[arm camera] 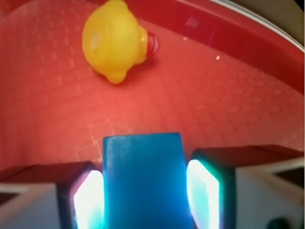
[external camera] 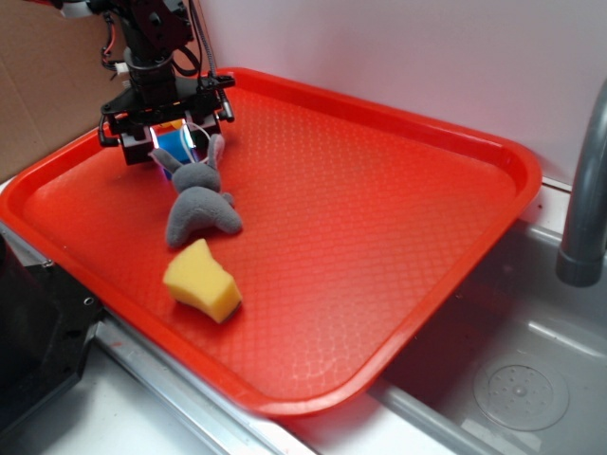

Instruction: Grab the blue block.

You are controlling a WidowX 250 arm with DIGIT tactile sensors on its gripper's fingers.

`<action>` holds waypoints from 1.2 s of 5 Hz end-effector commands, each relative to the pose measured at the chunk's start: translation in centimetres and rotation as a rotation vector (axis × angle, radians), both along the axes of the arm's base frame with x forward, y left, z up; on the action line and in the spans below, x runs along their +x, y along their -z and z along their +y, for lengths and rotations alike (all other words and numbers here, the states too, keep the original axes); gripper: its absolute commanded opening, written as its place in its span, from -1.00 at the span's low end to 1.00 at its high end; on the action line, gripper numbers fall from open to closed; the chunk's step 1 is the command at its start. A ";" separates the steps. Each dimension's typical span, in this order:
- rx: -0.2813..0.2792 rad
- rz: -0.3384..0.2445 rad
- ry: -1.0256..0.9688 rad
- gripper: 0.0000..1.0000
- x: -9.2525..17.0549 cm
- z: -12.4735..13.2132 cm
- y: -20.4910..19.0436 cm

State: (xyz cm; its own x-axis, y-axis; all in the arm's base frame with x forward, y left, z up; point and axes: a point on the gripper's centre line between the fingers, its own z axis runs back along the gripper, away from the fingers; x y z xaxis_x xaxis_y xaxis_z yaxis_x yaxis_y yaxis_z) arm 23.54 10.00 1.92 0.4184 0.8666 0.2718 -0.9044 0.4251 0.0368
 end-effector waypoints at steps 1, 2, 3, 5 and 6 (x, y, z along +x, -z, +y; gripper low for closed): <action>-0.016 0.016 0.308 -1.00 1.7 -0.8 -5.3; -0.003 0.040 0.499 -1.00 2.2 -2.4 -7.4; -0.049 0.071 0.742 -1.00 0.6 -6.0 -10.2; -0.058 0.180 1.184 -1.00 -3.9 -11.8 -14.9; -0.074 0.169 1.211 -1.00 -5.3 -12.8 -15.8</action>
State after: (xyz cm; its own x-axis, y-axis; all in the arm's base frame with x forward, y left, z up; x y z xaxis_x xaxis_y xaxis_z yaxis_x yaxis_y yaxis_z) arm 18.02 -3.85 16.03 0.9951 -0.0885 0.0450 0.0855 0.9943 0.0636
